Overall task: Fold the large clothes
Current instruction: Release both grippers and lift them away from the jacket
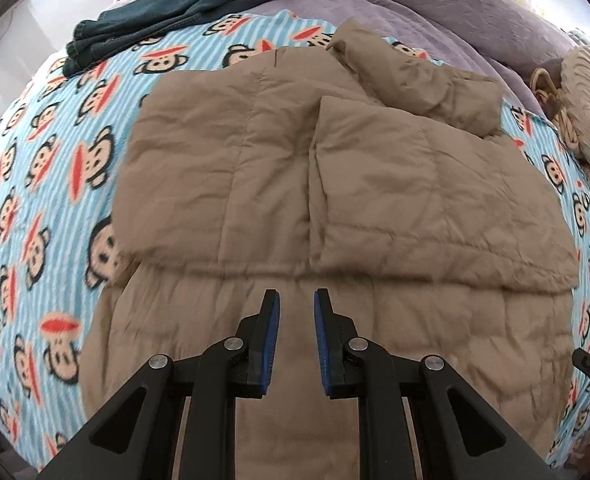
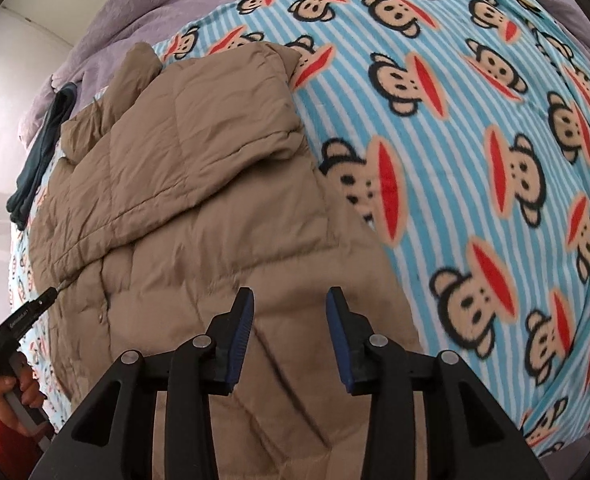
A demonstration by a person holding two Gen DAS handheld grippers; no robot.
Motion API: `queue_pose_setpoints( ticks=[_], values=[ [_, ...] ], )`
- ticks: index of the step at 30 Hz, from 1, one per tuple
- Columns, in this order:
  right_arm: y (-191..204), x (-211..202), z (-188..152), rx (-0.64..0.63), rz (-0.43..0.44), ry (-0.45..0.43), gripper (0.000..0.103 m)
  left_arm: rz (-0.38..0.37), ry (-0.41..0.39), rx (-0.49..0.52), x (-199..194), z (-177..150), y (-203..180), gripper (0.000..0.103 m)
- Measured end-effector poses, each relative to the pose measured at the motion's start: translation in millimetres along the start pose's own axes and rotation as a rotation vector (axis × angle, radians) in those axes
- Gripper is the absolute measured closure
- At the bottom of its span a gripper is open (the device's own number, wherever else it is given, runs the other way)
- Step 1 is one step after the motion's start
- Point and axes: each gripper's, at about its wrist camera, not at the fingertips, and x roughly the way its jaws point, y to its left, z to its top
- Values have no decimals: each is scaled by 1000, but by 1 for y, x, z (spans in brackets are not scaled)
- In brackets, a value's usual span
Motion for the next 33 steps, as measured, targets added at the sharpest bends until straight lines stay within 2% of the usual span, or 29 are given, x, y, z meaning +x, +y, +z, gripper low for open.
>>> queue_pose_setpoints(
  ticks=[1, 2, 3, 4, 5, 6, 10, 13, 15, 18, 22, 25, 28, 33],
  values=[
    [0, -3, -3, -2, 8, 2, 58, 0, -3, -2, -6, -6, -1, 83],
    [1, -5, -5, -2, 15, 2, 56, -5, -5, -3, -12, -11, -2, 74],
    [1, -8, -8, -5, 26, 2, 54, -7, -8, -4, -18, -16, -4, 29],
    [2, -10, -11, -9, 33, 2, 53, -3, -17, -12, -25, -22, -4, 6],
    [2, -12, -13, -14, 37, 3, 53, 7, -48, -19, -34, -28, -4, 1],
    [3, -12, -15, -18, 40, 4, 52, 10, -72, -16, -42, -34, -6, 1],
    [2, -18, -23, -25, 67, 8, 50, 22, -46, -1, -62, -52, -13, 1],
    [1, -28, -31, -36, 96, 0, 43, 25, -37, -3, -75, -69, -18, 1],
    [2, -33, -36, -49, 109, -5, 32, 32, -40, 2, -85, -80, -24, 1],
    [3, -41, -44, -78, 139, -9, 23, 54, -57, 7, -93, -103, -34, 1],
    [7, -44, -53, -119, 156, 7, 20, 55, -52, -19, -101, -127, -34, 1],
    [9, -48, -63, -122, 192, 19, 10, 52, -39, -35, -104, -144, -31, 1],
    [11, -56, -76, -121, 224, 12, 10, 51, -25, -45, -105, -158, -25, 1],
    [18, -63, -100, -138, 206, -43, 10, 41, -3, -30, -101, -172, -11, 1]
  ],
)
